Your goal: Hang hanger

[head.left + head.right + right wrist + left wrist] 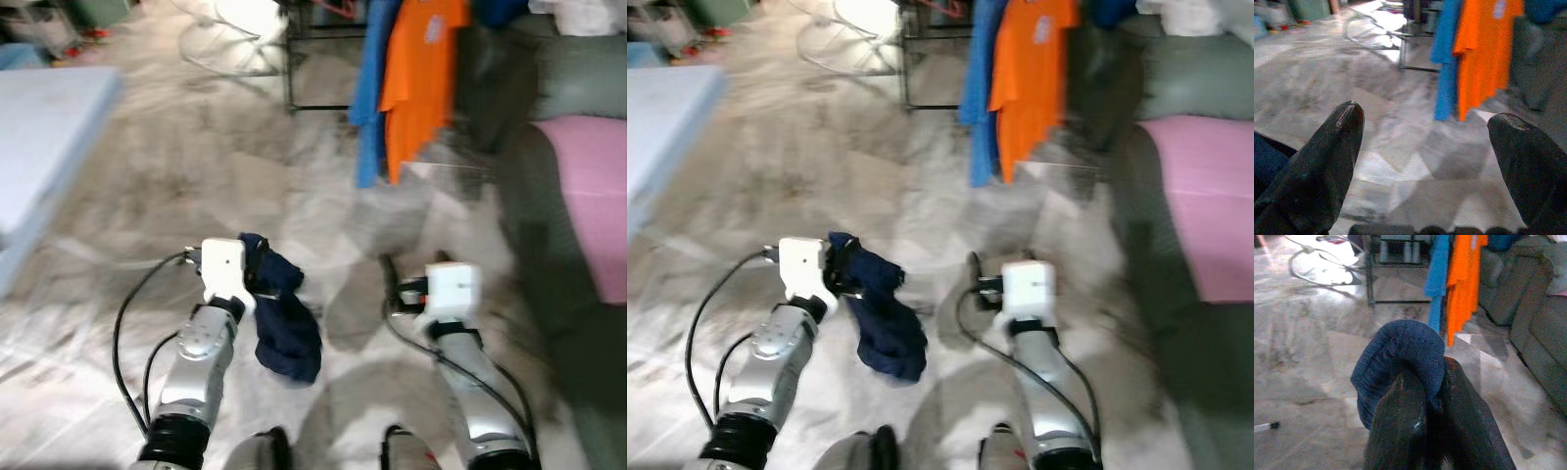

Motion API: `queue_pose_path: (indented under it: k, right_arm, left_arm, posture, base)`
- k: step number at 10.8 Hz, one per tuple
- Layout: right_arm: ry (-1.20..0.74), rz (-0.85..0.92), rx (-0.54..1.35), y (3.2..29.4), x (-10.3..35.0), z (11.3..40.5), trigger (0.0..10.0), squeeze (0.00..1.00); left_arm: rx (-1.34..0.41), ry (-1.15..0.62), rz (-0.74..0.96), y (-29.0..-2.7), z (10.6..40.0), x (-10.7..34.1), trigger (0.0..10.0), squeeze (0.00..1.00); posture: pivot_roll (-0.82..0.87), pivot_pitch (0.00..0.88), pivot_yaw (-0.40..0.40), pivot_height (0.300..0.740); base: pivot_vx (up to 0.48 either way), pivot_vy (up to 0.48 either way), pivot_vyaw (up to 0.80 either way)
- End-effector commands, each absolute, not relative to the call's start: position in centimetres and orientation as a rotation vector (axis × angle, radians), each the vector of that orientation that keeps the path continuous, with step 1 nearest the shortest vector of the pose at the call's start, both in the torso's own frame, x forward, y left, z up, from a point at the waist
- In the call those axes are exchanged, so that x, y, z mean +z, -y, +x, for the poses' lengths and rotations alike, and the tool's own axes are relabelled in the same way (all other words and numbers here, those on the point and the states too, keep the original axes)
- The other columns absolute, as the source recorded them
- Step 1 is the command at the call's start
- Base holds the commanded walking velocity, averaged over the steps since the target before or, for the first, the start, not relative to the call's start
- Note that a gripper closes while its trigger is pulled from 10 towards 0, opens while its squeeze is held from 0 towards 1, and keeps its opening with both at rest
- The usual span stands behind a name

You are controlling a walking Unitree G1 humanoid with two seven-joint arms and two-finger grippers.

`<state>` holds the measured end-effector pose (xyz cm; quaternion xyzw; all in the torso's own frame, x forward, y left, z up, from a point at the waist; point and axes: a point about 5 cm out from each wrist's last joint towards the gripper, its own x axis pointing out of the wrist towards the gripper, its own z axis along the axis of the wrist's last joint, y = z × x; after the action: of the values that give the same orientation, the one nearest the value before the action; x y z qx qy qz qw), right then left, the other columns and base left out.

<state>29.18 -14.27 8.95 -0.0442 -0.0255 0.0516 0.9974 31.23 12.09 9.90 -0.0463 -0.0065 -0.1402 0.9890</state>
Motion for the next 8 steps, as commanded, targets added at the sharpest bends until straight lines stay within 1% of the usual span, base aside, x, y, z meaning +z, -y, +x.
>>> queue_pose_path:
  k: [1,3,4,6,8]
  right_arm:
    - [0.053,-0.096,0.088,14.8,9.1,29.1,10.0,0.0]
    - [0.049,-0.095,0.093,14.6,9.1,29.3,10.0,0.0]
    - [0.048,-0.094,0.096,14.5,9.0,29.3,10.0,0.0]
    - [0.044,-0.088,0.096,14.4,9.0,29.4,10.0,0.0]
    - [0.065,-0.073,0.096,14.1,9.5,29.6,10.0,0.0]
  left_arm:
    - [-0.376,0.035,-0.112,-11.4,31.1,10.8,10.0,0.0]
    - [-0.592,0.088,-0.128,-10.7,30.8,13.1,10.0,0.0]
    - [-0.627,0.093,-0.096,-10.9,30.7,13.5,10.0,0.0]
    - [-0.505,0.013,-0.005,-11.9,30.9,11.4,10.0,0.0]
    - [-0.43,-0.02,-0.053,-11.9,29.5,9.4,10.0,0.0]
  posture:
    - [-0.15,0.241,0.093,0.74]
    - [-0.14,0.25,0.094,0.74]
    - [-0.13,0.255,0.101,0.74]
    - [-0.13,0.257,0.109,0.74]
    - [-0.12,0.251,0.099,0.74]
  base:
    - [0.0,0.0,0.0]
    - [0.0,0.0,0.0]
    - [0.0,0.0,0.0]
    - [0.0,0.0,0.0]
    - [0.0,0.0,0.0]
